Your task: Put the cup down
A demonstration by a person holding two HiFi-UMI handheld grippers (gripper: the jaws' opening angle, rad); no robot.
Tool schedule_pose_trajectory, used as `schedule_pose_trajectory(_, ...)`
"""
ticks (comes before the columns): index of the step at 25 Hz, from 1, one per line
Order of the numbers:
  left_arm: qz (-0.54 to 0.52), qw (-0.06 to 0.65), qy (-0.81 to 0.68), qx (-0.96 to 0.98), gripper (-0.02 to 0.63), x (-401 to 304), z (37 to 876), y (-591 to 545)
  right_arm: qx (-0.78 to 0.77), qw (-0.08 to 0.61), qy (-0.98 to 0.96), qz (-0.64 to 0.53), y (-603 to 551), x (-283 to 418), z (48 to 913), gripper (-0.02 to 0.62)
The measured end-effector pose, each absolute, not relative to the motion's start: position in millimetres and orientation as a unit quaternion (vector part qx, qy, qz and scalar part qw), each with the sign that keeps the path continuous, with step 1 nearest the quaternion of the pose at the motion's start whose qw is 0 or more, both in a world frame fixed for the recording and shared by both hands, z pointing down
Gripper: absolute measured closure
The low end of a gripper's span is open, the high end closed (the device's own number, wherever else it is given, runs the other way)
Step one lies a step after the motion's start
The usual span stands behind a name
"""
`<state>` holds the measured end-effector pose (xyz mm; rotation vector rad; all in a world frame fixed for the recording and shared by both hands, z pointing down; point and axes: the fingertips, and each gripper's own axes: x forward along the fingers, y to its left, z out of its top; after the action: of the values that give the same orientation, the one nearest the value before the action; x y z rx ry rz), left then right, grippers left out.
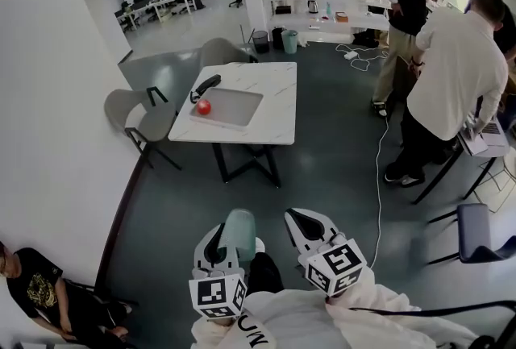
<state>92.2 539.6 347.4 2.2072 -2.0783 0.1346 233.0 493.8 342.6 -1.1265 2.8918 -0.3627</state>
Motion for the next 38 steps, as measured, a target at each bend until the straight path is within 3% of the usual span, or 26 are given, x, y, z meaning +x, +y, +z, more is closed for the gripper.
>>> schedule_pose_trajectory(7, 0.049, 0.064, -0.677, 0.732, 0.581, 39, 364, 438, -0.375, -0.004, 0.918, -0.128, 398, 186, 362, 0.595)
schedule_pose_trajectory(24, 0.099, 0.092, -0.631, 0.764, 0.581, -133, 390, 125, -0.396, -0.048, 0.903, -0.158, 96, -7, 390, 0.595)
schedule_pose_trajectory(38, 0.108, 0.121, -0.632, 0.758, 0.581, -144, 403, 67, -0.397, -0.066, 0.898, -0.178, 34, -13, 401, 0.595)
